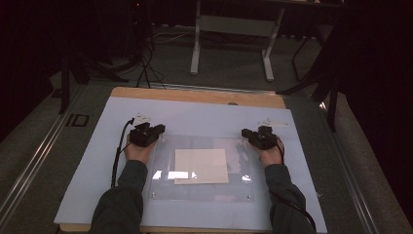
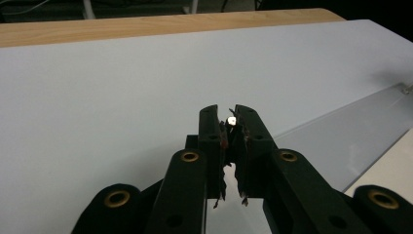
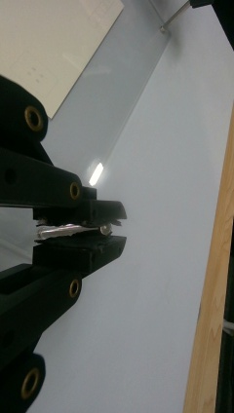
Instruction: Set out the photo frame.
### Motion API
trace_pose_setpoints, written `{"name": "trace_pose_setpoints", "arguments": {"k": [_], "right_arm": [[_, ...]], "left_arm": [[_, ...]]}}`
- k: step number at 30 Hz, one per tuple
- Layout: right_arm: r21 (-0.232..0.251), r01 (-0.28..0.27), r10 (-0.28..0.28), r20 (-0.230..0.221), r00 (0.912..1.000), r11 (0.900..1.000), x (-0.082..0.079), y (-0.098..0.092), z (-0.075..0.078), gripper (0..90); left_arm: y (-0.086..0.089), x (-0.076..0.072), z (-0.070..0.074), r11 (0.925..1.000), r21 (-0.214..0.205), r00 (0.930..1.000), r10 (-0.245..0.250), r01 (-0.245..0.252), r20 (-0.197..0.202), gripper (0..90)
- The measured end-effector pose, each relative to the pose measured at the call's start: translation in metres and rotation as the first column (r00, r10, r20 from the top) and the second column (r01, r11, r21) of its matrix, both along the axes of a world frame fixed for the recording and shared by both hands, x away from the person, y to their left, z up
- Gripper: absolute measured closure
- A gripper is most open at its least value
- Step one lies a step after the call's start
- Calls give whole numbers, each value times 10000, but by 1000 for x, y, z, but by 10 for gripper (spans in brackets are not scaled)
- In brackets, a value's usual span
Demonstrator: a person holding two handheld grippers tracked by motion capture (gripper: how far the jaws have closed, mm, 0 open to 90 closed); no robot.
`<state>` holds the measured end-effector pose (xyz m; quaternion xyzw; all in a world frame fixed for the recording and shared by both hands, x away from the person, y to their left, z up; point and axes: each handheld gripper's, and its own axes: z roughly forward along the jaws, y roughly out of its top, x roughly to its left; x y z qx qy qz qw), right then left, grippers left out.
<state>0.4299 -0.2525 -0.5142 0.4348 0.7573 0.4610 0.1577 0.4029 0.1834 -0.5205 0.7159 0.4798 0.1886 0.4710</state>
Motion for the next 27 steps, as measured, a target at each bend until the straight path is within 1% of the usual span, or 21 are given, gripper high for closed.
{"name": "trace_pose_setpoints", "arguments": {"k": [1, 2, 3, 4, 9, 10, 13, 14, 15, 16, 17, 18, 21, 22, 23, 24, 25, 27], "right_arm": [[0, 0, 0, 0, 10000, 10000, 0, 0, 0, 827], [70, 2, -2, 10, 10000, 10000, 0, 0, -1, 826], [70, 2, -2, 10, 10000, 10000, 0, 0, -1, 826], [139, 41, -40, -11, 10000, 9999, 0, -1, -1, 825], [204, 63, -62, -13, 10000, 9998, 0, -1, -2, 824], [185, 30, -28, -62, 10000, 9998, 1, -1, -1, 825], [133, 0, 2, -138, 9999, 9999, 2, -1, 0, 826], [77, -56, 58, -273, 9996, 10000, 4, -1, 1, 827], [77, -56, 58, -273, 9996, 10000, 4, -1, 1, 827], [32, -117, 118, -397, 9991, 9999, 5, -1, 2, 827], [32, -117, 118, -397, 9991, 9999, 5, -1, 2, 827], [-6, -154, 154, -508, 9986, 9999, 7, -1, 3, 829], [-5, -143, 142, -617, 9980, 9999, 9, 0, 4, 830], [-30, -111, 109, -718, 9974, 9999, 11, 0, 5, 833], [-30, -111, 109, -718, 9974, 9999, 11, 0, 5, 833], [-24, -92, 90, -841, 9964, 10000, 13, 0, 5, 835], [-24, -92, 90, -841, 9964, 10000, 13, 0, 5, 835], [-6, -51, 50, -985, 9951, 10000, 16, 0, 6, 838]], "left_arm": [[0, 0, 0, 10000, 0, 10000, 0, 0, 0, 832], [1, 0, -1, 9998, -206, 10000, -2, 1, -70, 831], [1, 0, -1, 9998, -206, 10000, -2, 1, -70, 830], [2, 1, -1, 9995, -330, 9999, -5, 1, -104, 829], [2, 1, -1, 9994, -334, 9999, 12, -16, -116, 831], [2, 1, -1, 9996, -268, 9999, -6, 4, -104, 833], [2, 2, -1, 9995, -306, 9999, 31, -36, -160, 833], [3, 3, -1, 9992, -391, 9997, -1, -8, -239, 833], [3, 3, -1, 9992, -391, 9997, -1, -8, -239, 832], [3, 5, 0, 9993, -383, 9994, -20, 6, -356, 832], [3, 5, 0, 9993, -383, 9994, -20, 6, -356, 833], [3, 7, 1, 9995, -321, 9989, -45, 30, -470, 833], [3, 8, 2, 9995, -324, 9984, -37, 19, -556, 835], [2, 11, 2, 9992, -386, 9977, 38, -64, -684, 835], [2, 11, 2, 9992, -386, 9977, 38, -64, -684, 836], [3, 14, 2, 9986, -510, 9963, 64, -108, -857, 836], [3, 14, 2, 9986, -510, 9963, 64, -108, -857, 836], [3, 17, 3, 9980, -621, 9946, 66, -131, -1031, 836]]}}
